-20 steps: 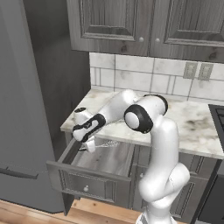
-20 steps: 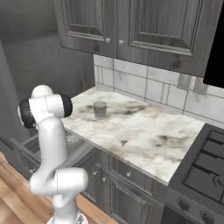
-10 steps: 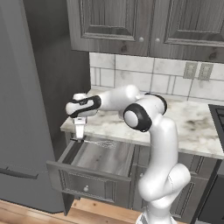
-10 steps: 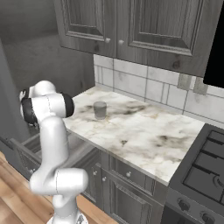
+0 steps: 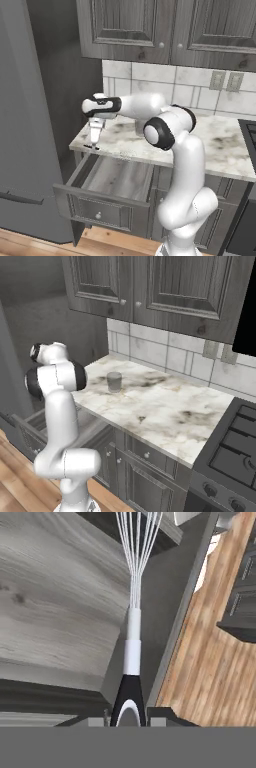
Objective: Pick the whisk from the drawer and place it on the counter.
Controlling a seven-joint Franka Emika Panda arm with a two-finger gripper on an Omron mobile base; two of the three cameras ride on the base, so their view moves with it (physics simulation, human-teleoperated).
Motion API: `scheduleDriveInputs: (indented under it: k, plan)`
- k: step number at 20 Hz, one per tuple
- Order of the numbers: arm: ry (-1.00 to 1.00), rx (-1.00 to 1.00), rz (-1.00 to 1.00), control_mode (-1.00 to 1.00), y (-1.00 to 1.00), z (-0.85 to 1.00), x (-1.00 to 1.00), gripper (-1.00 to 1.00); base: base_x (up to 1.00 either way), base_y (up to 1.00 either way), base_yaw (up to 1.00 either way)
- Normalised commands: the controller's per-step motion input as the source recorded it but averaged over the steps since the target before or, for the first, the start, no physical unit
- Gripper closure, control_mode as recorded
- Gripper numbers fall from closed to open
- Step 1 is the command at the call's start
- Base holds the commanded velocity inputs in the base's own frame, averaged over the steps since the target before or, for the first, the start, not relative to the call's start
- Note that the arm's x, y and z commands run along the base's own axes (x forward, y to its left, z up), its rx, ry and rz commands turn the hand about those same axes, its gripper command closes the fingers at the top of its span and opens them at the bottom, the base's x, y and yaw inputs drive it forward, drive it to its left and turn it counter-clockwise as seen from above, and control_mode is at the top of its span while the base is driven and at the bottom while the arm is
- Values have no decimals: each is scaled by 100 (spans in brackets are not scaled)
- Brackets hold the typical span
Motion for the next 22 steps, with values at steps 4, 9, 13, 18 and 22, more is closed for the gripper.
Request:
scheduleDriveInputs:
  k: [4,9,13,18,22]
  plan:
    - [-22,-37,6,-100,-14,39,-23,100,0,0,0]
    - [-25,-39,8,-100,-47,34,-30,100,0,0,0]
    - [-14,-16,1,-100,-85,19,-7,100,0,0,0]
    - [-11,1,0,-100,-95,4,0,100,0,0,0]
    - [-8,0,0,-100,-96,0,0,100,0,0,0]
